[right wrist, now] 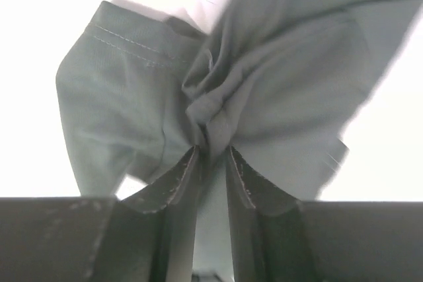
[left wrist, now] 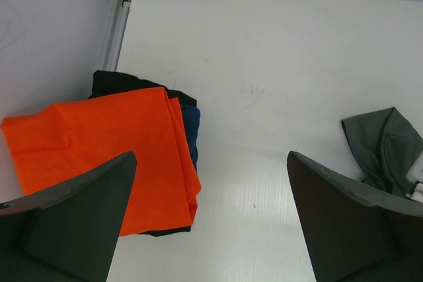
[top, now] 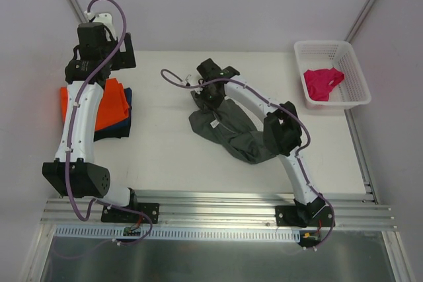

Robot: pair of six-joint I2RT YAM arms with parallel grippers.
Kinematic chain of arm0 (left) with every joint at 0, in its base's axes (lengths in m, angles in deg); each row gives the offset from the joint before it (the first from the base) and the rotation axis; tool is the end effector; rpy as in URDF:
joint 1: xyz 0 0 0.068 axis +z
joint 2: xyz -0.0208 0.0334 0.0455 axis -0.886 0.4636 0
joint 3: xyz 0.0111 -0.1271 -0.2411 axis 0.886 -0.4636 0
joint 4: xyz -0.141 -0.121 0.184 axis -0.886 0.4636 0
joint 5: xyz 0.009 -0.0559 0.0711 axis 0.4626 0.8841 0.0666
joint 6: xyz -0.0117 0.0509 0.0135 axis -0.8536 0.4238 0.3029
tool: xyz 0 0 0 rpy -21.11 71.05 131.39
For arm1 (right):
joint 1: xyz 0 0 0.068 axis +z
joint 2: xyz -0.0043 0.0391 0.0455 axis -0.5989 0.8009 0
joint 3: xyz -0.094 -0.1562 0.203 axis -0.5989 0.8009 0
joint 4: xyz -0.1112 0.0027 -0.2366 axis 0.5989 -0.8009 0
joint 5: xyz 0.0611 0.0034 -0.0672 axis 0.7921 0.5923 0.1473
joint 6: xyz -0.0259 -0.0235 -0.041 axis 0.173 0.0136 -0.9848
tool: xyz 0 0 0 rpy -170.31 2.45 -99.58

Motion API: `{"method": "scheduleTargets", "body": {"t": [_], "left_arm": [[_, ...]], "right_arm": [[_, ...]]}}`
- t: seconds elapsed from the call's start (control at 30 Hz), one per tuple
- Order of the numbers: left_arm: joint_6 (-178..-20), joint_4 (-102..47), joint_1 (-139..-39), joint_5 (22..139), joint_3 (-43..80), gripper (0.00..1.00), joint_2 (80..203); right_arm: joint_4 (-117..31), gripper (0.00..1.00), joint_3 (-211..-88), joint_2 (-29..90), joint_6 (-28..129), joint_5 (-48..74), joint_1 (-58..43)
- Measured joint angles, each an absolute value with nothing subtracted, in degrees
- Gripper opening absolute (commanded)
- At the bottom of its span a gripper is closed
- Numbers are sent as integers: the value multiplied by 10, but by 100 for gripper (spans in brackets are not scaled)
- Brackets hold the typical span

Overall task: Fold and stack the t-shirts
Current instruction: Flatten out the tshirt

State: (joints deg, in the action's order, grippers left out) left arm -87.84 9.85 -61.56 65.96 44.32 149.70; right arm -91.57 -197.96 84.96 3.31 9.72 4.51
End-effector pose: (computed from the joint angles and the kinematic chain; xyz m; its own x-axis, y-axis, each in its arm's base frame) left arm 0.3160 0.0086 0.4536 -0.3631 -0.0205 -0.9315 -0.1230 0.9921 0.0261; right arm 0.3843 0.3412 0.2166 -0.0491 -0.9052 -0.4222 -0.9452 0.1787 -0.2732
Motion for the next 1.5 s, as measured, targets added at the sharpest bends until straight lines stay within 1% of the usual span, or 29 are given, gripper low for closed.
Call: {"method": "scheduleTargets", "body": {"t": [0.03,0.07,0.1,0.33,0.37,0.4,0.43,0.47,0.53,0.7,0.9,1.13,1.17,1.2,1.3,1.5], "left_arm": [[-878,99,-616,660,443,99,1497],[-879,99,-616,663,443,99,1497],[-879,98,-616,665,443,99,1497],[-883,98,-616,686,448,99,1510],[-885,98,-616,689,449,99,1512],[-886,98,-616,690,449,99,1513],[-887,98,-616,692,449,99,1514],[-889,98,-616,693,450,99,1515],[-890,98,-616,693,452,99,1517],[-891,98,-616,693,456,99,1519],[-890,98,-616,693,456,99,1518],[-887,98,-616,689,456,99,1518],[-886,98,-616,688,456,99,1517],[-885,98,-616,688,456,99,1517],[-883,98,-616,688,456,99,1515],[-879,98,-616,688,454,99,1512]], "right_arm": [[-916,7,-1977,838,33,95,42],[-916,2,-1976,826,36,92,39],[-915,0,-1976,813,34,90,36],[-911,1,-1969,748,37,78,32],[-912,14,-1962,737,37,77,32],[-912,14,-1960,734,37,77,32],[-912,38,-1958,729,35,77,31],[-912,44,-1956,725,40,77,30],[-912,48,-1956,723,38,82,29],[-920,49,-1966,740,42,99,28],[-920,49,-1996,809,43,120,28],[-925,46,-1998,849,50,154,28],[-926,44,-1999,849,52,159,29],[-926,32,-2001,849,53,163,29],[-923,1,-2006,849,56,169,31],[-922,1,-2008,849,62,169,32]]}}
